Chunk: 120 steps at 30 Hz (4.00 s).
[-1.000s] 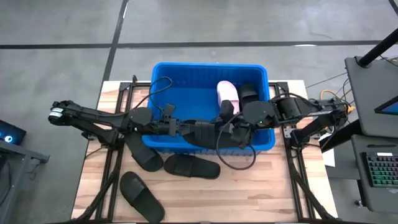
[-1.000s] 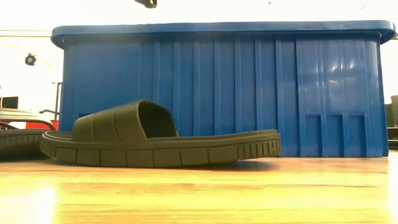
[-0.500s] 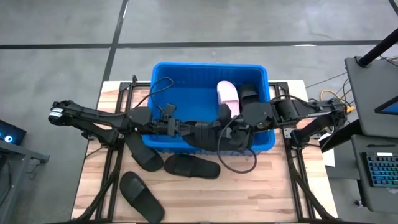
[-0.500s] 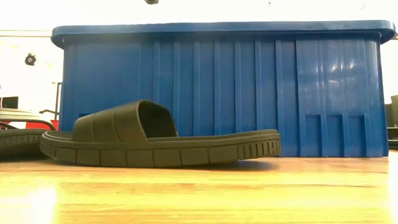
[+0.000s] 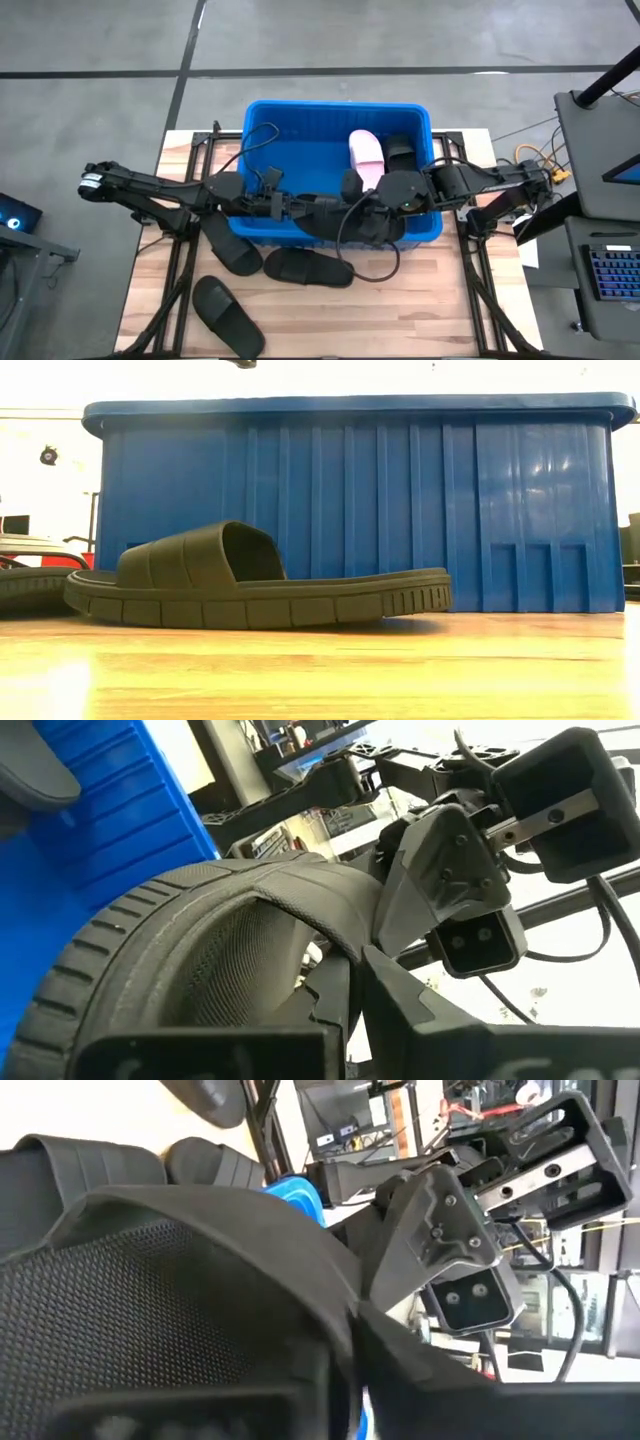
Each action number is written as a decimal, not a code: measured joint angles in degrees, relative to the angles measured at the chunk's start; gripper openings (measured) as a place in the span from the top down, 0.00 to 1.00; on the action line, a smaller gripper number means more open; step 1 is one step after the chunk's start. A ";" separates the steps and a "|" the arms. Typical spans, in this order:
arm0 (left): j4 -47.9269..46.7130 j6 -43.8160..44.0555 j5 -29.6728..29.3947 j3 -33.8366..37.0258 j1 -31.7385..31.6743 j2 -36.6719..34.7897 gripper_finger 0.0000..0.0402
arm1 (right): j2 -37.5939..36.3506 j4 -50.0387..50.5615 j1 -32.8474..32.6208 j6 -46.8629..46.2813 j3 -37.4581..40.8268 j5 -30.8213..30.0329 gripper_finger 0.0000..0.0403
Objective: Pick and place slides into bin
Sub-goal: Put the black slide into the blue container
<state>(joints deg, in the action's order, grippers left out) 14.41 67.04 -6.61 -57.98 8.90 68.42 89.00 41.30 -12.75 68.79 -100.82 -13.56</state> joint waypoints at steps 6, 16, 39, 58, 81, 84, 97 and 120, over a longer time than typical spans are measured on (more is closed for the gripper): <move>1.66 -8.37 -0.14 -0.09 -0.22 0.43 0.95 | -0.57 -0.02 0.00 0.05 -0.04 -0.48 0.96; 13.21 -25.58 -6.01 -0.46 -1.58 4.56 0.60 | -5.33 3.53 -0.04 -6.57 0.04 -5.17 0.98; 18.52 -39.56 -7.83 -0.83 -10.92 3.67 0.39 | -18.04 12.70 -0.09 -30.62 0.02 -10.63 0.98; 19.91 -44.95 -8.90 -1.68 -11.16 0.47 0.39 | -20.77 15.17 0.42 -39.37 0.02 -27.88 0.98; -0.08 -60.55 -10.94 -0.90 -11.16 -15.18 0.39 | -13.11 7.38 15.11 -55.01 1.36 -26.56 0.97; -7.02 -60.49 -11.96 -0.90 -11.16 -18.15 0.39 | -9.38 6.05 17.14 -55.74 1.36 -26.58 0.97; -24.45 -61.54 -11.93 -0.59 -11.16 -30.00 0.39 | 4.83 -0.04 24.51 -64.55 1.42 -21.04 0.97; -31.92 -64.43 -12.50 0.55 -11.14 -40.87 0.39 | 22.30 -0.19 27.40 -60.25 1.92 -24.96 0.97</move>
<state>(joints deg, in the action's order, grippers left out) -17.50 2.61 -19.11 -57.43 -2.24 27.55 111.31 41.11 14.65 8.54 -98.89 -38.52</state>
